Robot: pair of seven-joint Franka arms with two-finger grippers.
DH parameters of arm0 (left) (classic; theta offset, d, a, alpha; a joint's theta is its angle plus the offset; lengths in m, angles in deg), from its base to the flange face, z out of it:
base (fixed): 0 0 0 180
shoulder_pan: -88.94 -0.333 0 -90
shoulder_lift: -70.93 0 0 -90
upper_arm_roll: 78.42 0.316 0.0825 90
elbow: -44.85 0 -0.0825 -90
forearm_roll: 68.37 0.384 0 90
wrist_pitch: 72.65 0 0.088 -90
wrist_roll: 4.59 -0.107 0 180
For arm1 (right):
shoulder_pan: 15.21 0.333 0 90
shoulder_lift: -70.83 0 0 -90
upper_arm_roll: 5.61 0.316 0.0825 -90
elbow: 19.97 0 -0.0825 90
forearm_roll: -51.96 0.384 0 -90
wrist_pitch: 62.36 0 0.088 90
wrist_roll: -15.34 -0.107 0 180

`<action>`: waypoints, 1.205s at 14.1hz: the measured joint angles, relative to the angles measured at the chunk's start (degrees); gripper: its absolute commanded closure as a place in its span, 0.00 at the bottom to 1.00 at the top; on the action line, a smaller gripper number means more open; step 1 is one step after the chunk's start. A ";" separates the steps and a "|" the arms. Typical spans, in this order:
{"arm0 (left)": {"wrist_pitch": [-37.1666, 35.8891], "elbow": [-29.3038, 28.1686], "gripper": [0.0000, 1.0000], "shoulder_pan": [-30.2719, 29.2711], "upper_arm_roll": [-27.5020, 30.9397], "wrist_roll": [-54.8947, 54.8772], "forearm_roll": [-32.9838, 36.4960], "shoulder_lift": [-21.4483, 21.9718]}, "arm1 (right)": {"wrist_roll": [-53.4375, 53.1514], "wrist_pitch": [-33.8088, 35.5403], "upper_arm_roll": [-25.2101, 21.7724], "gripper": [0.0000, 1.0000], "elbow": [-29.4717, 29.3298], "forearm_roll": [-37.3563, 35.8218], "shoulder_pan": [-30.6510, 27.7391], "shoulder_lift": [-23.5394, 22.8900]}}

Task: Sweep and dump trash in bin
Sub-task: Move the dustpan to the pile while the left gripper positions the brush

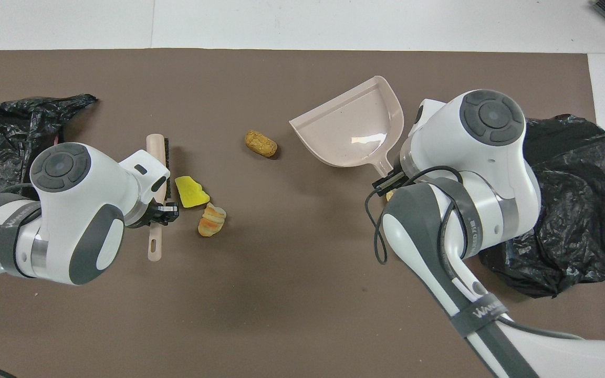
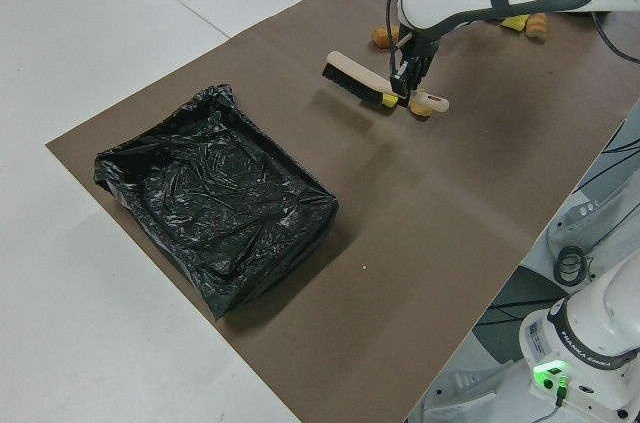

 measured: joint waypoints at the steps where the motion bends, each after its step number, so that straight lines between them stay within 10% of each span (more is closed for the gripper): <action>1: 0.00 -0.22 1.00 0.00 0.01 0.02 -0.03 0.01 | 5.42 0.21 0.02 1.00 -0.17 -2.71 -0.10 -0.48; 7: -0.03 -0.67 1.00 -0.02 -0.02 0.00 -0.07 -0.34 | 28.37 2.07 1.18 1.00 -6.84 -5.75 0.27 -8.20; 17: -0.03 -7.19 1.00 6.55 -1.18 21.48 -0.72 2.89 | 26.69 2.77 3.24 1.00 -6.95 -1.27 2.53 -9.68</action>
